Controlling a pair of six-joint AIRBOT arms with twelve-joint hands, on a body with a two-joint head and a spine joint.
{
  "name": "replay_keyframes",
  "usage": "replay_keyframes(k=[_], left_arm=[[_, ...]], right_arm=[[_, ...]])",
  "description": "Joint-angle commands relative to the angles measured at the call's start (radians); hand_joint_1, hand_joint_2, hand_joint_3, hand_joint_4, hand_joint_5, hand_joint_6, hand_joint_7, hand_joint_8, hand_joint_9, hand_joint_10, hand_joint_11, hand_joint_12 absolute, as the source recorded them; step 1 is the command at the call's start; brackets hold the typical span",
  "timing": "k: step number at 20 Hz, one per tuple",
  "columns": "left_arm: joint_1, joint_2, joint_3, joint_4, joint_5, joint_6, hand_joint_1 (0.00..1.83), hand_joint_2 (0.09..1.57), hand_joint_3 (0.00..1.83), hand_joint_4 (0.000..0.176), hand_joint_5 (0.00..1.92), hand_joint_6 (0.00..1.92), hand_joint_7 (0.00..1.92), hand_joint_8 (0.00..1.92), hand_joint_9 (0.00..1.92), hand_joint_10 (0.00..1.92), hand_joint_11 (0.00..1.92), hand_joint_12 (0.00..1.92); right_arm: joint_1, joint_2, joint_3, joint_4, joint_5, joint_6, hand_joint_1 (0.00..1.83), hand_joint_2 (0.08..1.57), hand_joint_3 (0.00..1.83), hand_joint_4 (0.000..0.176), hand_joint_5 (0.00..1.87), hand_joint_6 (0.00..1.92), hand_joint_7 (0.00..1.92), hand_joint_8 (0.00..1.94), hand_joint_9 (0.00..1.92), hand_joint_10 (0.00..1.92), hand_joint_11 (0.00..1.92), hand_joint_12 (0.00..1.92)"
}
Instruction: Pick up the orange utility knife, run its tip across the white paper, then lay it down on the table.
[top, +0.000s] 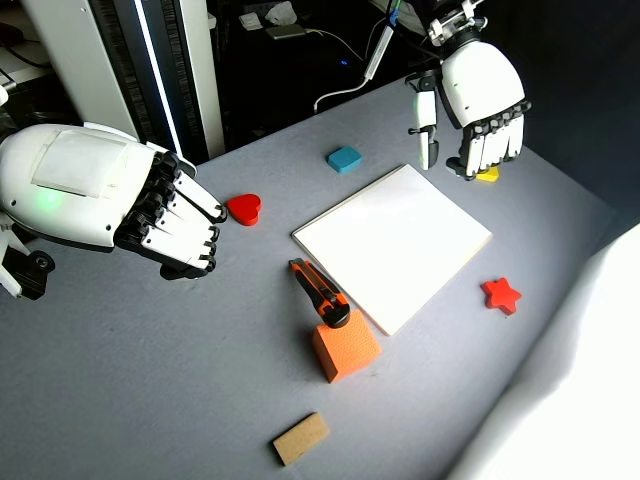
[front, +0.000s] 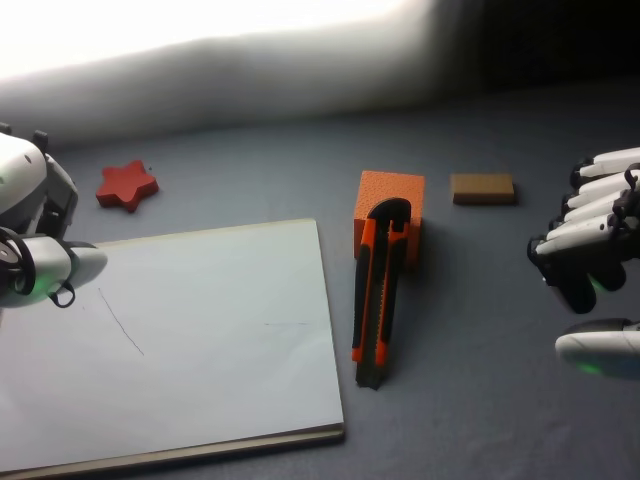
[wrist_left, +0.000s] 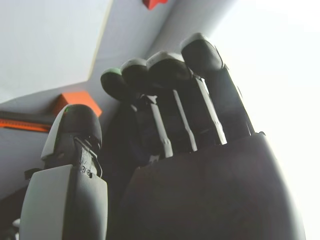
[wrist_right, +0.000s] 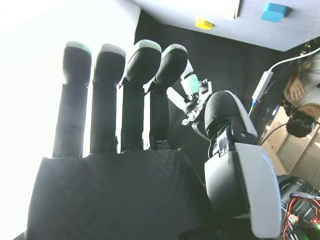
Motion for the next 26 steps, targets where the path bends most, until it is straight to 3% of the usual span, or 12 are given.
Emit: replay_keyframes(k=[1,2,3,5,8,10,11,12,14,17,20,26], left_arm=[[-0.001,0.005,0.003,0.047,-0.06,0.004,0.34,1.12,0.27,0.0,0.0,0.04,0.03,0.04,0.0,0.05,0.0,0.24],[0.005,0.004,0.003,0.039,-0.074,-0.001,0.34,1.12,0.27,0.0,0.0,0.04,0.03,0.04,0.0,0.05,0.0,0.24],[0.015,0.004,0.003,0.035,-0.089,-0.018,0.29,1.24,0.04,0.002,0.01,0.0,0.05,0.0,0.01,0.0,0.0,0.24],[0.039,0.004,0.004,0.035,-0.115,-0.071,0.3,1.25,0.02,0.004,0.0,0.0,0.05,0.0,0.01,0.0,0.0,0.24],[0.052,0.003,0.001,0.036,-0.134,-0.091,0.29,1.25,0.01,0.009,0.0,0.0,0.04,0.0,0.0,0.0,0.0,0.17],[0.054,0.003,0.002,0.036,-0.137,-0.092,0.3,1.25,0.01,0.003,0.01,0.0,0.05,0.0,0.02,0.01,0.0,0.22],[0.054,0.003,0.004,0.035,-0.137,-0.092,0.28,1.25,0.01,0.005,0.0,0.0,0.05,0.0,0.02,0.01,0.0,0.24],[0.054,0.003,0.006,0.029,-0.143,-0.094,0.29,1.25,0.0,0.01,0.01,0.0,0.06,0.0,0.01,0.01,0.0,0.2],[0.053,0.003,0.007,0.016,-0.172,-0.103,0.29,1.25,0.0,0.009,0.02,0.0,0.07,0.0,0.02,0.01,0.0,0.24],[0.051,0.004,0.007,0.0,-0.181,-0.102,0.3,1.25,0.0,0.014,0.02,0.0,0.06,0.0,0.02,0.0,0.0,0.28],[0.053,0.005,-0.002,-0.027,-0.17,-0.085,0.31,1.25,0.0,0.015,0.02,0.0,0.07,0.0,0.03,0.0,0.0,0.28],[0.054,0.004,-0.001,-0.028,-0.129,-0.069,0.3,1.25,0.0,0.011,0.01,0.0,0.07,0.0,0.03,0.0,0.0,0.35]], right_arm=[[0.003,0.003,-0.003,0.021,0.111,-0.002,0.4,1.05,0.23,0.0,0.01,0.0,0.07,0.01,0.04,0.02,0.0,0.0],[0.003,0.002,-0.003,0.021,0.111,-0.002,0.4,1.05,0.23,0.0,0.01,0.0,0.07,0.01,0.04,0.02,0.0,0.0],[0.002,0.002,-0.003,0.021,0.111,-0.002,0.4,1.12,0.09,0.0,0.01,0.0,0.08,0.0,0.05,0.02,0.0,0.0],[0.0,0.002,-0.003,0.015,0.115,-0.002,0.41,1.14,0.04,0.0,0.0,0.0,0.07,0.0,0.05,0.01,0.0,0.0],[0.021,-0.004,-0.001,-0.011,0.131,-0.005,0.44,1.14,0.03,0.0,0.0,0.0,0.08,0.01,0.06,0.01,0.0,0.0],[0.056,-0.032,0.008,-0.057,0.138,-0.015,0.44,1.13,0.02,0.0,0.0,0.0,0.08,0.0,0.06,0.01,0.0,0.0],[0.084,-0.055,0.018,-0.09,0.118,-0.02,0.52,1.11,0.01,0.0,0.0,0.0,0.02,0.0,0.01,0.0,0.0,0.0],[0.13,-0.086,0.032,-0.127,0.078,-0.022,0.75,1.07,0.0,0.0,0.0,0.0,0.01,0.0,0.01,0.0,0.0,0.0],[0.204,-0.137,0.065,-0.201,-0.004,-0.017,0.86,1.07,0.0,0.0,0.0,0.0,0.0,0.0,0.0,0.0,0.0,0.0],[0.252,-0.211,0.123,-0.329,-0.025,-0.008,1.11,1.06,0.0,0.0,0.0,0.0,0.0,0.0,0.0,0.0,0.0,0.0],[0.286,-0.303,0.178,-0.396,-0.172,0.045,1.27,1.06,0.0,0.0,0.0,0.0,0.0,0.0,0.0,0.0,0.0,0.0],[0.305,-0.394,0.219,-0.507,-0.335,0.09,1.24,1.06,0.0,0.0,0.0,0.0,0.0,0.0,0.0,0.0,0.0,0.0]])
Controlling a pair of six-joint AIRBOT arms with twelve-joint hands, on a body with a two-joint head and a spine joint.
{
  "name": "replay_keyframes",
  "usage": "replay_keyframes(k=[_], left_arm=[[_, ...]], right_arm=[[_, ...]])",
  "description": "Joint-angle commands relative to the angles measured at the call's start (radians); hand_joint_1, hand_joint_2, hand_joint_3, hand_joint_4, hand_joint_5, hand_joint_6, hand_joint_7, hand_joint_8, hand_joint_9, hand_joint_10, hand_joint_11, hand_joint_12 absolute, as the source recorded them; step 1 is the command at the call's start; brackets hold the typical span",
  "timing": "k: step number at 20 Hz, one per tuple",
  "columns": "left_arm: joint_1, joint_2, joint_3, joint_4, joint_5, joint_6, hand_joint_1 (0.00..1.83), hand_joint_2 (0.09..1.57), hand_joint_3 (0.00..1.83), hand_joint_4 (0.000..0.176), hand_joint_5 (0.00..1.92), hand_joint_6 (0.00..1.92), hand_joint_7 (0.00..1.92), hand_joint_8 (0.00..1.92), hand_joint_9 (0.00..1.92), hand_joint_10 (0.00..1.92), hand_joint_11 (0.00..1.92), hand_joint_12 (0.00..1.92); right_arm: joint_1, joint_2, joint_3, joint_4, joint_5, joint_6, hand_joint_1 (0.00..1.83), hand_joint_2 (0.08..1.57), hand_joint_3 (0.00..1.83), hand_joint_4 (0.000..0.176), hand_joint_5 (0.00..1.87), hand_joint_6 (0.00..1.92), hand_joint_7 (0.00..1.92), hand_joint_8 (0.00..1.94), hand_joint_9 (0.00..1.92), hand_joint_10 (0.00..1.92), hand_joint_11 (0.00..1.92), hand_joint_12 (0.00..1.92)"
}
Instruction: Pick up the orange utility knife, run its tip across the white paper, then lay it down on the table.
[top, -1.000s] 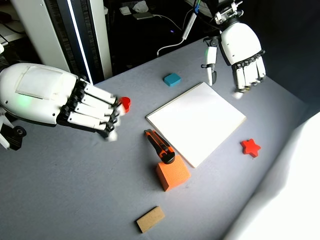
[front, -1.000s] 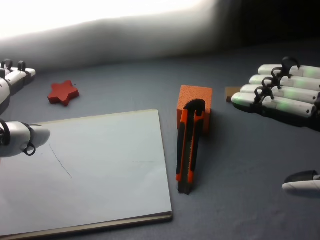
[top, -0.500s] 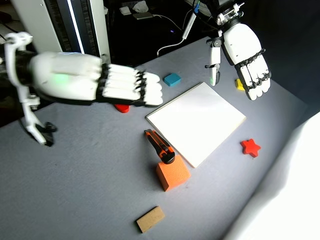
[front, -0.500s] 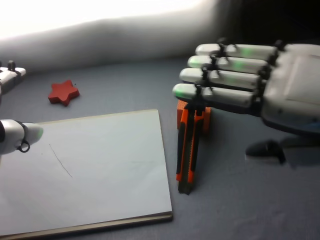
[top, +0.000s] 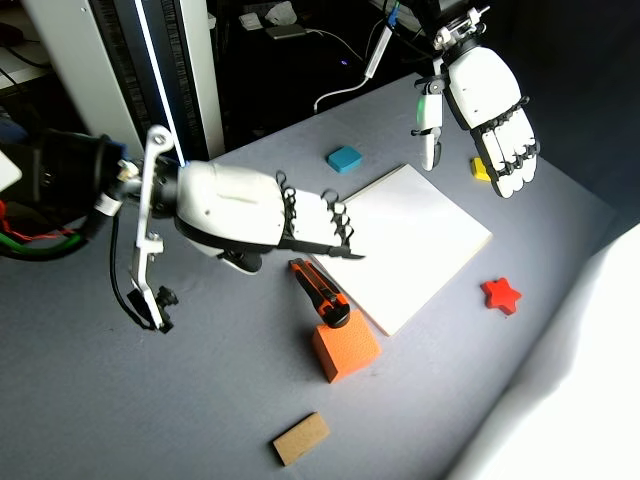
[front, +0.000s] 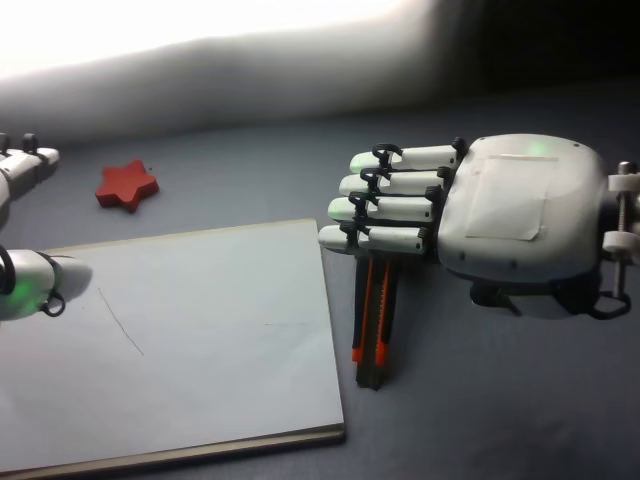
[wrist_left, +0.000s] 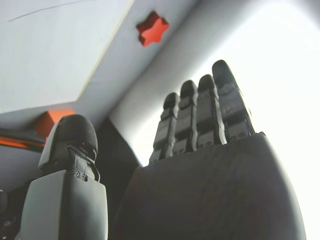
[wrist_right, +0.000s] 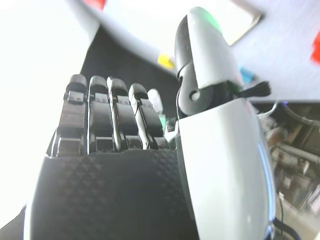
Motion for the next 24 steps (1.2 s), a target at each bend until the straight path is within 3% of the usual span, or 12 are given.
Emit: replay_keyframes(k=[1,3,9,16,24], left_arm=[[-0.005,0.004,0.003,0.053,-0.036,0.006,0.3,1.25,0.0,0.009,0.02,0.0,0.07,0.0,0.03,0.0,0.0,0.36],[-0.002,0.004,0.004,0.048,-0.046,0.006,0.31,1.26,0.0,0.001,0.02,0.0,0.07,0.0,0.03,0.0,0.0,0.28],[-0.001,0.004,0.004,0.048,-0.058,0.019,0.34,1.25,0.0,0.0,0.02,0.0,0.06,0.0,0.04,0.01,0.0,0.32],[-0.005,0.004,0.003,0.05,-0.056,0.025,0.34,1.25,0.0,0.0,0.02,0.0,0.06,0.0,0.03,0.0,0.0,0.33],[-0.009,0.003,0.007,0.049,-0.056,0.026,0.33,1.25,0.0,0.0,0.03,0.0,0.05,0.0,0.03,0.0,0.0,0.36]], right_arm=[[0.013,-0.01,0.004,0.005,0.061,0.004,1.24,1.06,0.0,0.0,0.0,0.0,0.0,0.0,0.0,0.0,0.0,0.0],[0.016,-0.045,0.025,-0.016,0.058,0.004,1.17,1.09,0.01,0.0,0.0,0.0,0.0,0.0,0.0,0.0,0.0,0.0],[0.031,-0.153,0.112,-0.1,0.0,0.029,1.19,1.08,0.0,0.0,0.0,0.0,0.0,0.0,0.0,0.0,0.0,0.0],[0.02,-0.172,0.123,-0.164,-0.053,0.078,1.22,1.08,0.0,0.0,0.0,0.0,0.0,0.0,0.0,0.0,0.0,0.0],[0.013,-0.259,0.207,-0.225,-0.025,0.079,1.26,1.08,0.0,0.0,0.0,0.0,0.0,0.0,0.0,0.0,0.0,0.0]])
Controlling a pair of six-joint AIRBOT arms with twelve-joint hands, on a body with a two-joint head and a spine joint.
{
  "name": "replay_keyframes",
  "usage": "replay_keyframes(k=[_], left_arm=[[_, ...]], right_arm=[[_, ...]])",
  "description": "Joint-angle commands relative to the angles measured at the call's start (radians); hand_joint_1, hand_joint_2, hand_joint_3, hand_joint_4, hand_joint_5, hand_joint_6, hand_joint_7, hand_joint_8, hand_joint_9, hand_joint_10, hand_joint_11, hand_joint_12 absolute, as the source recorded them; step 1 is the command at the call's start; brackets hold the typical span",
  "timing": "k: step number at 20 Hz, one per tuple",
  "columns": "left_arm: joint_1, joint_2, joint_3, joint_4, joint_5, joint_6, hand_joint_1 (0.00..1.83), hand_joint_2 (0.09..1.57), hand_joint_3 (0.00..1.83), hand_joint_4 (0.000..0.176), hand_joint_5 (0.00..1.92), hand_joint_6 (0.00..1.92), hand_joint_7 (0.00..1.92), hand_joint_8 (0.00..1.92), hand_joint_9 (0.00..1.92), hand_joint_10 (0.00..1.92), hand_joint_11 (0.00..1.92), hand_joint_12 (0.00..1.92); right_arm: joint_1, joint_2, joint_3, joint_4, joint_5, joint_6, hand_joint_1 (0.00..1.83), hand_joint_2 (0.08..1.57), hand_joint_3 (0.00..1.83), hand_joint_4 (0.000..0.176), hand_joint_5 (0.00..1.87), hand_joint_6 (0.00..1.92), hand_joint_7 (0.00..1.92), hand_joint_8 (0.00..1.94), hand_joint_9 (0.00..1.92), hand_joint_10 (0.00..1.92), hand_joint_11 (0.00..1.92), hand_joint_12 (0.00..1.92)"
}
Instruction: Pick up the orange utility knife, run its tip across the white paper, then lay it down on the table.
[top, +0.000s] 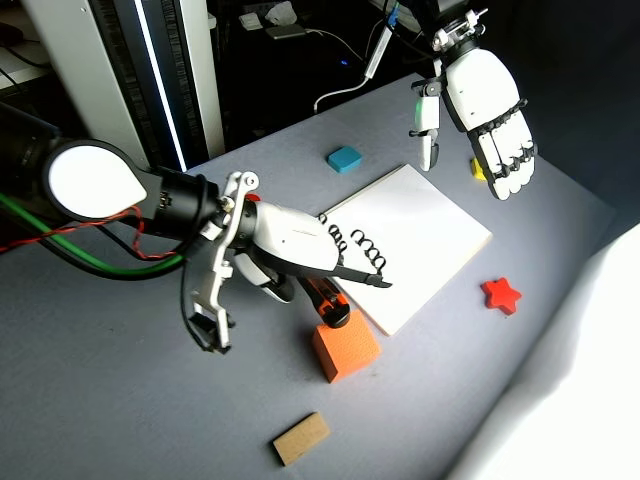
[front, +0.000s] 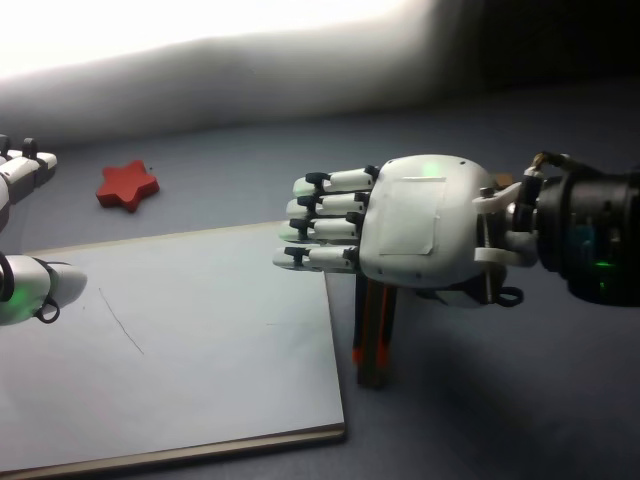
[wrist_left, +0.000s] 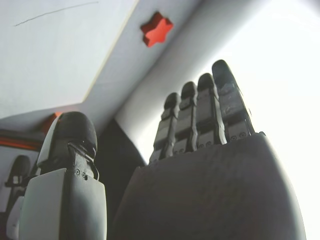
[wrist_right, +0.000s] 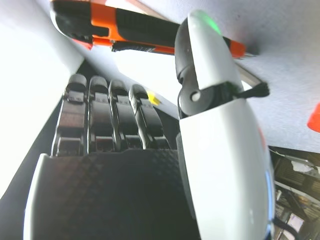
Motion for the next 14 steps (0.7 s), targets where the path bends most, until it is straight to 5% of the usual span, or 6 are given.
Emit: replay_keyframes(k=[1,14], left_arm=[[-0.01,0.003,0.006,0.055,-0.048,0.004,0.32,1.26,0.0,0.0,0.02,0.0,0.05,0.0,0.02,0.0,0.0,0.33],[-0.011,0.002,0.008,0.055,-0.044,0.005,0.32,1.25,0.0,0.0,0.03,0.0,0.08,0.0,0.07,0.01,0.0,0.39]], right_arm=[[0.004,-0.003,0.004,0.007,0.059,-0.002,1.27,1.08,0.0,0.0,0.0,0.0,0.0,0.0,0.0,0.0,0.0,0.0],[-0.068,-0.086,0.114,0.007,0.083,0.008,1.26,1.14,0.03,0.0,0.0,0.0,0.0,0.0,0.0,0.0,0.0,0.0]])
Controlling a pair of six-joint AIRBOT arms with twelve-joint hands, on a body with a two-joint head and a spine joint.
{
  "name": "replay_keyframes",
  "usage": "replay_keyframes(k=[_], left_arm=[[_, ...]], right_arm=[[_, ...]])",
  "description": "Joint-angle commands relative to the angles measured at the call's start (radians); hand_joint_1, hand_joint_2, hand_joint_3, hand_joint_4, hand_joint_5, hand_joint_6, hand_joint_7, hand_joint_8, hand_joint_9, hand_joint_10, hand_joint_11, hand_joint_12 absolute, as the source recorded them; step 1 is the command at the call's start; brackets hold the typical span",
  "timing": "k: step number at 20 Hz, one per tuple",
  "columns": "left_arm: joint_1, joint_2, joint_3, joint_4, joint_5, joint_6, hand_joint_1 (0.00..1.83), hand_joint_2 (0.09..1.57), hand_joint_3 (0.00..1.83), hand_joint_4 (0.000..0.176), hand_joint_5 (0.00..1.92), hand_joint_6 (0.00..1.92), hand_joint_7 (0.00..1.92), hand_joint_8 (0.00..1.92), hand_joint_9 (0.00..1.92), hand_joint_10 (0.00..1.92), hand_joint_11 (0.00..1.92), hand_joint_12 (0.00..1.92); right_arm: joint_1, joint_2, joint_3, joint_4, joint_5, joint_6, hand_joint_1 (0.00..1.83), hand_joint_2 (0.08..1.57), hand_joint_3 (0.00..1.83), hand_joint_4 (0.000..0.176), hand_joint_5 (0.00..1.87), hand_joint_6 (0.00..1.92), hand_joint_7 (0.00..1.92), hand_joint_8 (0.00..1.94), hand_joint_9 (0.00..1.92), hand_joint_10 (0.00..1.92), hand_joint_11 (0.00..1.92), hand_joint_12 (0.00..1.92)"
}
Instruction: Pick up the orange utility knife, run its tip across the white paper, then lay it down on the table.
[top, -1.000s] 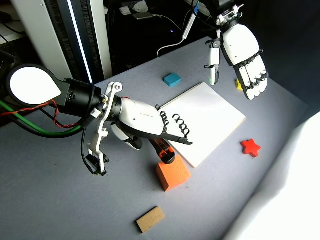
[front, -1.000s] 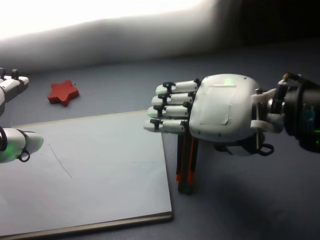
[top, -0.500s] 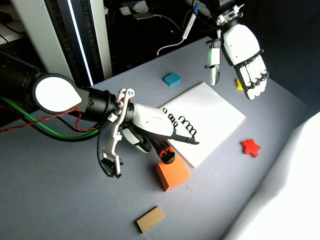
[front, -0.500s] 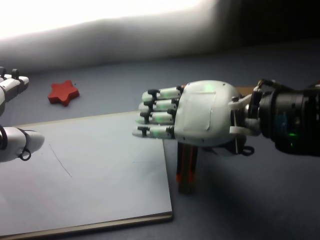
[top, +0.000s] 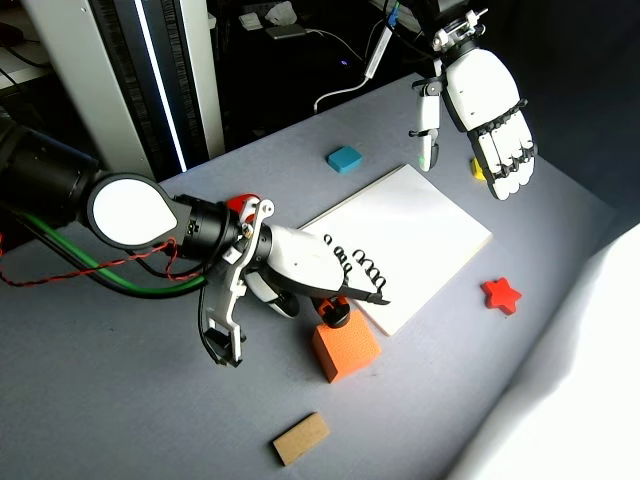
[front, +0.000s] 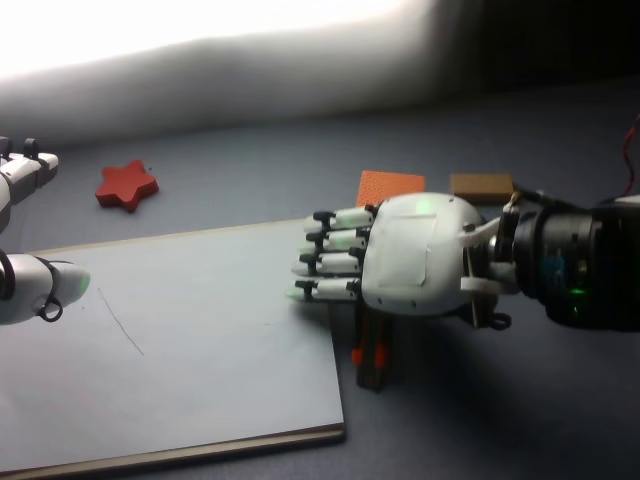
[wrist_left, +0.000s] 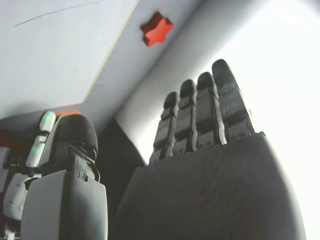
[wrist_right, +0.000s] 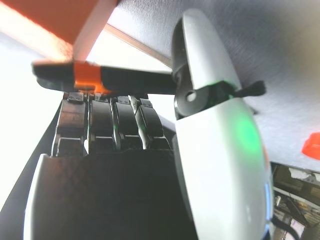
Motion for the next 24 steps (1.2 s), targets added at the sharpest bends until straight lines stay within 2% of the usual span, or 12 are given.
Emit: replay_keyframes(k=[1,9,12,13,14,15,16,18,20,21,22,24], left_arm=[[-0.011,0.002,0.008,0.055,-0.047,0.005,0.33,1.25,0.0,0.0,0.03,0.0,0.07,0.0,0.07,0.01,0.0,0.39],[-0.016,-0.003,0.011,0.055,-0.047,0.005,0.3,1.25,0.0,0.0,0.02,0.0,0.08,0.0,0.07,0.0,0.0,0.41],[-0.017,-0.004,0.013,0.055,-0.047,0.005,0.28,1.26,0.0,0.0,0.01,0.0,0.08,0.0,0.06,0.0,0.0,0.39],[-0.017,-0.004,0.013,0.055,-0.047,0.005,0.27,1.26,0.0,0.0,0.01,0.0,0.08,0.0,0.05,0.0,0.0,0.37],[-0.017,-0.004,0.013,0.055,-0.047,0.005,0.27,1.26,0.0,0.0,0.01,0.0,0.07,0.0,0.06,0.0,0.0,0.36],[-0.017,-0.004,0.013,0.055,-0.047,0.005,0.28,1.26,0.0,0.0,0.0,0.0,0.05,0.0,0.04,0.0,0.0,0.29],[-0.017,-0.004,0.014,0.055,-0.047,0.005,0.28,1.26,0.0,0.0,0.0,0.0,0.05,0.0,0.03,0.0,0.0,0.28],[-0.017,-0.004,0.014,0.055,-0.047,0.005,0.28,1.26,0.0,0.0,0.0,0.0,0.05,0.0,0.04,0.0,0.0,0.32],[-0.017,-0.004,0.015,0.055,-0.047,0.005,0.28,1.26,0.0,0.0,0.0,0.0,0.06,0.0,0.05,0.01,0.0,0.32],[-0.017,-0.004,0.015,0.055,-0.047,0.005,0.28,1.26,0.0,0.0,0.01,0.0,0.06,0.0,0.06,0.01,0.0,0.35],[-0.017,-0.004,0.015,0.055,-0.047,0.005,0.27,1.26,0.0,0.0,0.0,0.0,0.06,0.0,0.05,0.01,0.0,0.36],[-0.017,-0.005,0.015,0.055,-0.047,0.005,0.3,1.26,0.0,0.0,0.02,0.01,0.07,0.0,0.06,0.01,0.0,0.37]], right_arm=[[0.008,-0.002,0.009,0.011,0.064,-0.005,1.25,1.15,0.03,0.0,0.0,0.0,0.0,0.0,0.0,0.0,0.0,0.0],[0.006,-0.005,0.025,0.011,0.097,-0.008,1.25,1.35,0.08,0.0,0.0,0.0,0.0,0.0,0.0,0.0,0.0,0.0],[0.011,-0.005,0.025,0.011,0.099,-0.008,1.2,1.41,0.0,0.0,0.24,0.06,0.25,0.05,0.21,0.07,0.0,0.9],[0.011,-0.006,0.025,0.011,0.099,-0.008,1.16,1.38,0.0,0.0,0.43,0.15,0.49,0.15,0.45,0.22,0.0,1.31],[0.008,-0.006,0.025,0.011,0.098,-0.007,1.09,1.35,0.01,0.0,0.53,1.26,0.56,1.38,0.62,0.68,0.17,1.58],[0.007,-0.006,0.025,0.011,0.098,-0.007,1.1,1.34,0.01,0.0,0.59,1.41,0.59,1.7,0.55,1.46,0.36,1.85],[0.004,-0.006,0.025,0.011,0.098,-0.007,1.12,1.34,0.0,0.0,0.61,1.42,0.61,1.79,0.54,1.83,0.5,1.91],[0.001,-0.005,0.025,0.011,0.101,-0.007,1.05,1.34,0.0,0.0,0.6,1.6,0.94,1.91,0.97,1.92,0.87,1.92],[0.006,-0.005,0.025,0.011,0.109,-0.008,1.4,1.27,0.0,0.0,1.15,1.91,1.35,1.94,1.41,1.92,1.35,1.92],[0.01,-0.005,0.025,0.011,0.114,-0.009,1.51,1.3,0.0,0.113,1.34,1.92,1.54,1.94,1.61,1.92,1.63,1.92],[0.012,-0.004,0.025,0.011,0.117,-0.01,1.56,1.31,0.0,0.163,1.4,1.92,1.62,1.94,1.71,1.92,1.76,1.92],[0.023,0.001,0.025,0.011,0.133,-0.014,1.54,1.3,0.0,0.175,1.31,1.92,1.64,1.94,1.73,1.92,1.79,1.92]])
